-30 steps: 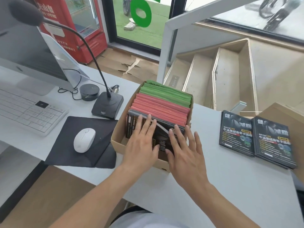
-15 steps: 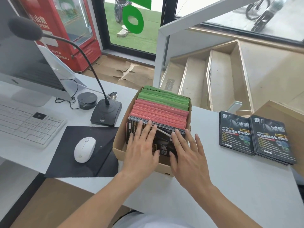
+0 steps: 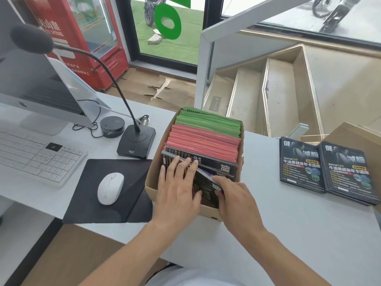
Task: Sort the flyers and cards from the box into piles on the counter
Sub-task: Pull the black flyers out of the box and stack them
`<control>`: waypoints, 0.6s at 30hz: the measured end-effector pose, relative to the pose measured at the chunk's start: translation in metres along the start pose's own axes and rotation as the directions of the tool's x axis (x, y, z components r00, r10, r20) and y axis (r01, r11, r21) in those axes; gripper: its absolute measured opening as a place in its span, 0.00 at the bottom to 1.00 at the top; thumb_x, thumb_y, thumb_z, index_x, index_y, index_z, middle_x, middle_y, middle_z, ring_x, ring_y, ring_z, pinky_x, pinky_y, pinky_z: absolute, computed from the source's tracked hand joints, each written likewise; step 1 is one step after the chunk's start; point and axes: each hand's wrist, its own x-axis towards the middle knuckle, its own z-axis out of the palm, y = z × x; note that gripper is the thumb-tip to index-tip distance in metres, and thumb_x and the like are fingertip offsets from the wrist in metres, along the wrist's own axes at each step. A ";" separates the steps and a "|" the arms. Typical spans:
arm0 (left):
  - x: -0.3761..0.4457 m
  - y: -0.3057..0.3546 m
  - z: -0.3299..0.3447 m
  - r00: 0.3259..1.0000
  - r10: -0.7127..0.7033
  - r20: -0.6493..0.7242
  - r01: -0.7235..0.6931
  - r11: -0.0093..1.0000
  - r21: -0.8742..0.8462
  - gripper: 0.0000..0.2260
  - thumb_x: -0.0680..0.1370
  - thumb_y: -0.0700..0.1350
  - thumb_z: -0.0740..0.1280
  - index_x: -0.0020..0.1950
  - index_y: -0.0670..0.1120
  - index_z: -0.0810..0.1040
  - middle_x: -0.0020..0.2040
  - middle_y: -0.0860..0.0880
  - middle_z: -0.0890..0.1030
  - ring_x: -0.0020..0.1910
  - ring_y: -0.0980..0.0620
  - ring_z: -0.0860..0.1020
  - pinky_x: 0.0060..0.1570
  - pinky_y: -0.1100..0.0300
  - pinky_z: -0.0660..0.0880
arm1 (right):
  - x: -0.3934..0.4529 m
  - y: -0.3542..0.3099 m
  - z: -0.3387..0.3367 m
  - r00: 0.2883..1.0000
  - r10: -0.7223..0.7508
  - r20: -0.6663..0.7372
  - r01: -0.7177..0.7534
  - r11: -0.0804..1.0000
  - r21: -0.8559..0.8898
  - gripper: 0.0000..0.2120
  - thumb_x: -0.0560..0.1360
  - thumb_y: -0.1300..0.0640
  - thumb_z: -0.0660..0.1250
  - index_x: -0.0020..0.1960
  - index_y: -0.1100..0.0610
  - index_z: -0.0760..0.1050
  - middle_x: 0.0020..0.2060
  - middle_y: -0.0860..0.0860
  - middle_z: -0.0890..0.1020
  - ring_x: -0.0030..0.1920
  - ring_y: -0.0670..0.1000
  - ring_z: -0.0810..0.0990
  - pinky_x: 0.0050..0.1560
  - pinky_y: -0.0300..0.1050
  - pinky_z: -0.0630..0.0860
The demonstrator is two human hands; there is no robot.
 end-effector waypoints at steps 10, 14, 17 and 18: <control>-0.005 -0.001 0.002 0.999 0.035 0.023 -0.034 0.998 -0.047 0.34 0.81 0.53 0.64 0.83 0.53 0.52 0.83 0.52 0.48 0.82 0.50 0.41 0.79 0.41 0.46 | 0.004 0.005 -0.004 0.975 -0.128 -0.183 0.106 0.986 -0.125 0.11 0.73 0.59 0.74 0.54 0.49 0.84 0.57 0.49 0.81 0.61 0.56 0.75 0.61 0.49 0.68; 0.001 -0.001 -0.005 0.998 0.057 -0.021 -0.057 0.998 -0.031 0.31 0.79 0.53 0.67 0.81 0.52 0.59 0.83 0.50 0.50 0.82 0.49 0.41 0.79 0.40 0.43 | 0.017 0.008 -0.012 0.976 -0.097 -0.197 0.096 0.995 -0.015 0.14 0.72 0.63 0.75 0.53 0.47 0.84 0.47 0.43 0.85 0.50 0.48 0.81 0.58 0.46 0.72; 0.012 -0.001 -0.028 0.979 0.163 -0.123 -0.168 0.985 -0.034 0.11 0.75 0.50 0.73 0.56 0.50 0.81 0.74 0.47 0.72 0.80 0.44 0.58 0.78 0.38 0.53 | 0.021 0.002 -0.029 0.974 -0.135 -0.183 0.158 0.980 0.122 0.16 0.73 0.65 0.74 0.55 0.48 0.84 0.47 0.43 0.85 0.47 0.47 0.82 0.51 0.43 0.77; 0.016 -0.002 -0.038 0.969 0.212 -0.125 -0.217 0.976 -0.031 0.07 0.75 0.50 0.74 0.48 0.49 0.80 0.67 0.48 0.79 0.75 0.44 0.67 0.74 0.39 0.62 | 0.023 0.000 -0.038 0.968 -0.170 -0.184 0.202 0.964 0.171 0.15 0.74 0.65 0.73 0.55 0.48 0.83 0.48 0.43 0.85 0.48 0.47 0.81 0.50 0.43 0.78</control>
